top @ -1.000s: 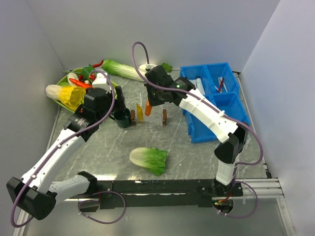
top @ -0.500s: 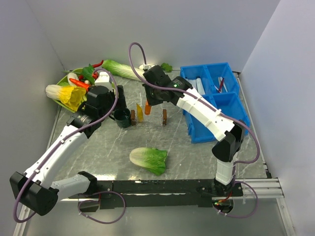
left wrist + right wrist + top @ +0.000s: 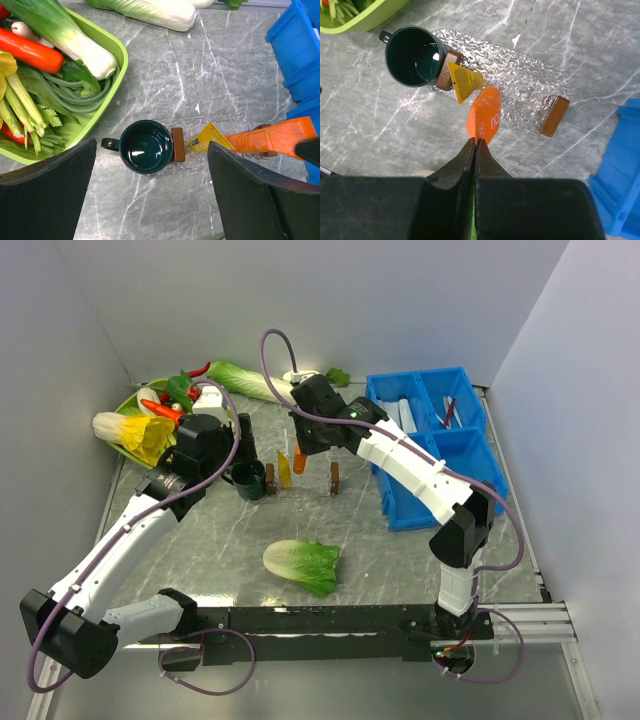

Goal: Prepare toiletry sets of a toothbrush and toothpaste on the tray

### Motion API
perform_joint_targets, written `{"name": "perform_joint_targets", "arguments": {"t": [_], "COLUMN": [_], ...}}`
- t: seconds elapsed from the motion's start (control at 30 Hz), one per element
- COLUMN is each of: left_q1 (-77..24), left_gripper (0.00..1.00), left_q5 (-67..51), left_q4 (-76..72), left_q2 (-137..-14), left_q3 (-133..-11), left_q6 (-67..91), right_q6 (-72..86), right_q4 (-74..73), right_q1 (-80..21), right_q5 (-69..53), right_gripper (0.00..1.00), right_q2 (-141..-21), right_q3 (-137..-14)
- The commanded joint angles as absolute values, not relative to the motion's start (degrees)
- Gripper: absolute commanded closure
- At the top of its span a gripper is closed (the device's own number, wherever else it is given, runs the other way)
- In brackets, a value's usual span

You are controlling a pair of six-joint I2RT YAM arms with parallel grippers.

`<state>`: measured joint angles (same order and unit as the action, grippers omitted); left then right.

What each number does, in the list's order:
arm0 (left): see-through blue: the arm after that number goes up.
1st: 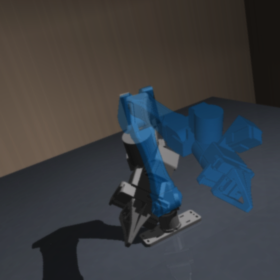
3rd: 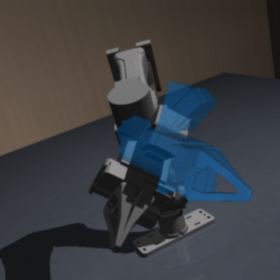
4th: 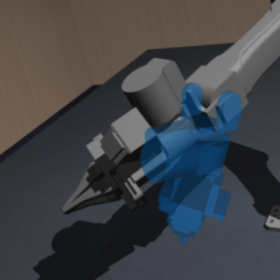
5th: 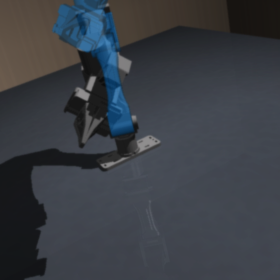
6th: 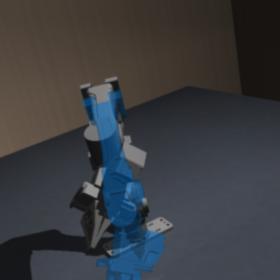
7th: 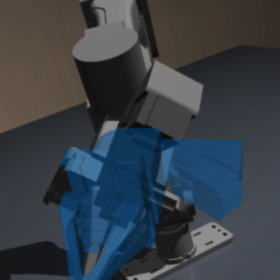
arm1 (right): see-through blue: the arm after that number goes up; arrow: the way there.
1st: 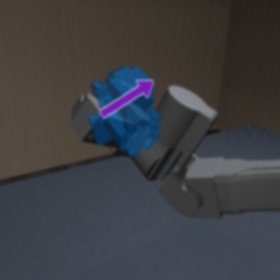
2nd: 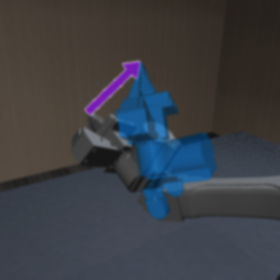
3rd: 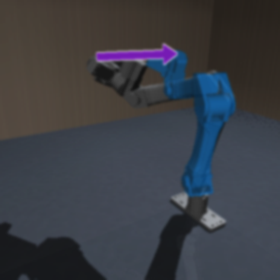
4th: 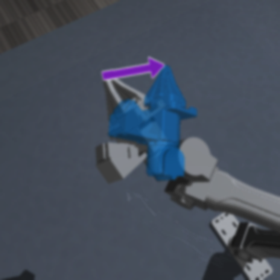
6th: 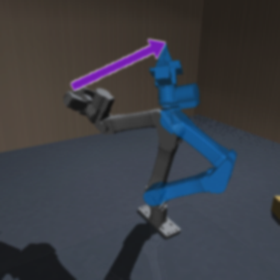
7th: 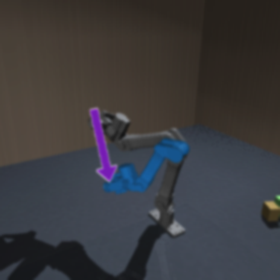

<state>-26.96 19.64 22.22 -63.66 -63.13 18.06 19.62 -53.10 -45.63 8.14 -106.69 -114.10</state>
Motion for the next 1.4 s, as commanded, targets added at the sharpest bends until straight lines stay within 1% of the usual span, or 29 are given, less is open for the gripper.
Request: {"name": "perform_joint_targets", "arguments": {"t": [0.0, 1.37], "left_q1": [-26.81, -26.81], "left_gripper": [0.04, 0.04], "left_q5": [20.39, 20.74], "left_q4": [22.15, 22.5], "left_q2": [-63.37, -63.98], "left_q3": [-65.83, -66.36], "left_q6": [17.23, 16.79], "right_q6": [18.63, 16.35], "right_q4": [-49.92, -48.87], "right_q1": [-45.18, -45.0], "right_q5": [8.09, 9.23], "right_gripper": [1.0, 1.0], "right_q2": [-107.76, -109.69], "right_q3": [-114.09, -111.97]}}
